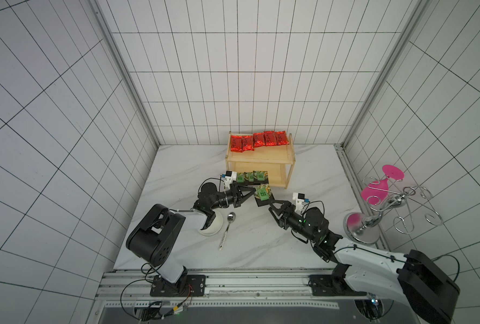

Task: Place the tea bags on the shelf by color
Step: Pick up the tea bag from the center of the board.

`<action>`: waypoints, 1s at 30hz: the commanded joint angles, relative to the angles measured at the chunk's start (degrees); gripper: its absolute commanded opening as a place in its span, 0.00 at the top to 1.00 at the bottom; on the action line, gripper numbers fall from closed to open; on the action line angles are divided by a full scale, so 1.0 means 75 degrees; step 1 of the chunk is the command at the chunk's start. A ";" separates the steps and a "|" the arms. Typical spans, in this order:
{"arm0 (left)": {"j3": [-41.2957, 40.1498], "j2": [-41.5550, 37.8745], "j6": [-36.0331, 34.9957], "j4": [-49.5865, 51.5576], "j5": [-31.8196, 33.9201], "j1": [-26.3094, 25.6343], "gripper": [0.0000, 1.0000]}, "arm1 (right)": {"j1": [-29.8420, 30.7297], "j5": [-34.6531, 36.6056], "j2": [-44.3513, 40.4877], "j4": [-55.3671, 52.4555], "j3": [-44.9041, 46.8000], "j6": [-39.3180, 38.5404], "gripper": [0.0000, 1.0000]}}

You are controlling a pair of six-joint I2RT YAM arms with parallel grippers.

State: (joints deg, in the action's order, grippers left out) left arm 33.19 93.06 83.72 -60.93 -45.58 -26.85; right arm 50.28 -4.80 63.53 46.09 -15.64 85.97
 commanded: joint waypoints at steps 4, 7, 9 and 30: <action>-0.0115 -0.0166 0.0044 -0.0420 0.0372 -0.0076 1.00 | 0.0067 0.0764 0.0160 0.0597 -0.0410 -0.0155 0.66; -0.0133 -0.0230 -0.0115 -0.0259 0.0429 -0.0076 1.00 | 0.0062 0.0815 0.0007 0.0488 -0.0478 -0.0297 0.70; -0.0140 -0.0231 -0.0169 -0.0191 0.0499 -0.0076 1.00 | 0.0065 0.0827 -0.0001 0.0500 -0.0482 -0.0289 0.71; -0.0076 -0.0353 -0.0285 -0.0195 0.0929 -0.0249 1.00 | 0.0162 0.0656 0.0385 0.1143 -0.0694 -0.0231 0.92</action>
State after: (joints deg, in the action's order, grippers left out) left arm 32.69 91.66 82.50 -61.91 -39.35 -28.69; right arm 50.83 -0.56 67.00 52.71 -20.34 84.55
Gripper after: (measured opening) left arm 0.040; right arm 0.105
